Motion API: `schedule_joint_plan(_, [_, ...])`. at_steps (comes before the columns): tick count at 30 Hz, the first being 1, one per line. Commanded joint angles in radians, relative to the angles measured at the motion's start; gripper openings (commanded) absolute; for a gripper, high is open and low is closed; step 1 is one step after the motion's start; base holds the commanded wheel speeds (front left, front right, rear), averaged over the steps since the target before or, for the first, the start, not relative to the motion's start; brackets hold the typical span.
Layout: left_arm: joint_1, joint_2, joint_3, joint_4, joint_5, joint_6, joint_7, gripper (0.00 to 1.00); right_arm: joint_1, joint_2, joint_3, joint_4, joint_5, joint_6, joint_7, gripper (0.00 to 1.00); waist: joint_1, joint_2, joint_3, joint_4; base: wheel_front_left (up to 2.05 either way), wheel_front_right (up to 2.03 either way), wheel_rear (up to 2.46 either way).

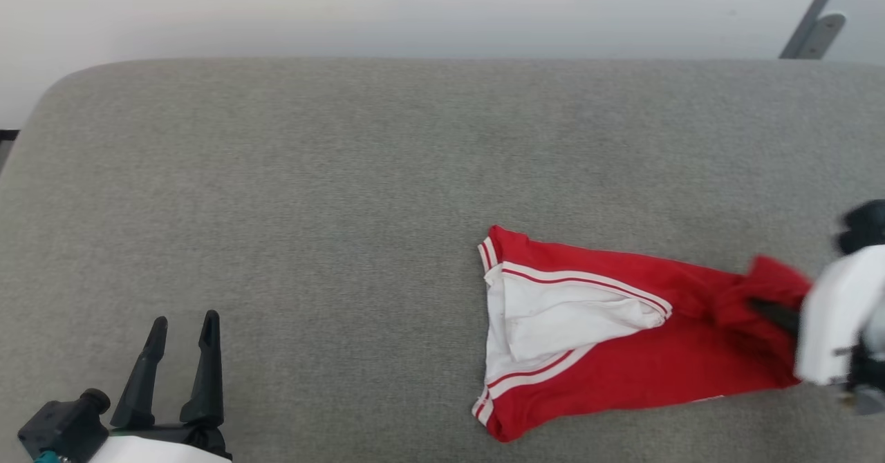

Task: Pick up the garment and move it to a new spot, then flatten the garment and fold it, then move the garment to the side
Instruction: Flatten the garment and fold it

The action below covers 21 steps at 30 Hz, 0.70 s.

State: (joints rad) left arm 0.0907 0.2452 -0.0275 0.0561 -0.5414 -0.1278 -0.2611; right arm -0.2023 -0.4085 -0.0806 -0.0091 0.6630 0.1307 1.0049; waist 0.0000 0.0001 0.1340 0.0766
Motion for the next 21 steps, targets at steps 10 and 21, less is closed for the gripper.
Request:
schedule_joint_plan(10, [-0.002,0.011,-0.032,0.003,-0.015,-0.004,-0.005,1.0,-0.061,0.073,0.224,-0.012,0.027,0.0,-0.014,0.0,0.0,-0.0001,-0.014,0.089,0.0,0.0,0.0])
schedule_joint_plan(21, [-0.033,0.013,-0.065,0.019,-0.034,-0.004,-0.005,1.0,-0.164,0.096,0.404,0.151,0.029,0.0,-0.081,0.0,0.0,-0.0001,-0.015,0.171,0.0,0.0,0.0])
